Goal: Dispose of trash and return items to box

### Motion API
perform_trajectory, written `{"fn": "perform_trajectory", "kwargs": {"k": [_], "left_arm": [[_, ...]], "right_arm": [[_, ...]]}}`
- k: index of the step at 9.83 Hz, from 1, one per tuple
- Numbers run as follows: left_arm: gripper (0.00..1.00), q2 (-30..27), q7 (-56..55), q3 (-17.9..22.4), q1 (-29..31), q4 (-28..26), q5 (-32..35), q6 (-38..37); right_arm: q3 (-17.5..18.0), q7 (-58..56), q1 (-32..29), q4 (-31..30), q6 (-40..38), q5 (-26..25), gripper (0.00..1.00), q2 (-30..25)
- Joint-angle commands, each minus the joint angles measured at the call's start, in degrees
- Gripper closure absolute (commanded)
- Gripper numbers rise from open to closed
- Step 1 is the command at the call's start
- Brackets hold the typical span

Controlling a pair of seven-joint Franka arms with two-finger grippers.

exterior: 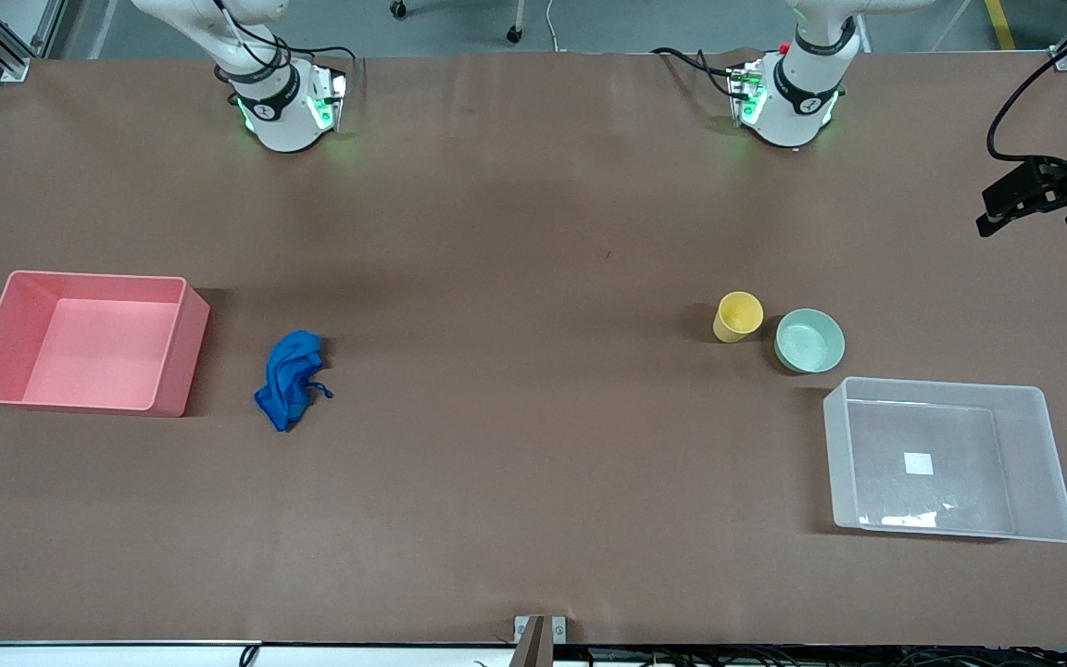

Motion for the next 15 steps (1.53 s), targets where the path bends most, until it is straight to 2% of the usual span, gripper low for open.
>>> {"fn": "perform_trajectory", "kwargs": {"k": [1, 4, 6, 7, 9, 10, 12, 13, 15], "left_arm": [[0.0, -0.4, -0.1, 0.2, -0.3, -2.3, -0.4, 0.6], [0.0, 0.3, -0.4, 0.2, -0.2, -2.2, -0.5, 0.6], [0.0, 0.3, -0.2, 0.2, 0.0, -5.4, -0.3, 1.3], [0.0, -0.9, 0.7, 0.2, 0.1, -11.0, -0.3, 5.9], [0.01, -5.7, 1.9, 0.3, 0.1, -28.4, -0.2, 20.6], [0.01, -6.1, 2.0, 0.3, 0.3, -35.4, -0.2, 27.5], [0.01, -4.8, 1.9, 0.5, 0.4, -47.4, -0.3, 45.3], [0.0, -2.3, 1.9, 0.5, 0.5, -51.3, -0.3, 53.0], [0.0, 5.7, 2.0, 0.5, 0.7, -51.7, -0.3, 60.2]], "right_arm": [[0.5, -0.7, -0.8, -0.2, -0.4, -0.2, 0.0, -0.5], [0.5, -0.7, -0.8, -0.2, -0.2, -0.3, 0.0, -0.4], [0.7, -0.8, -0.2, -0.4, -0.3, -0.9, 0.0, 1.0], [0.8, -0.7, 0.2, -0.8, -0.2, -0.7, 0.0, 1.8], [0.9, -0.7, 2.4, -1.0, 1.8, -0.2, 0.0, 7.9], [1.2, -0.6, 3.6, -2.1, 4.5, -0.2, 0.0, 10.8], [2.1, -0.6, 5.7, -11.6, 18.7, -0.1, 0.0, 14.7], [4.4, -0.1, 6.0, -16.8, 26.1, -0.4, 0.0, 16.3], [4.8, 0.0, 6.7, -24.1, 40.1, -0.8, 0.0, 20.7]]}}
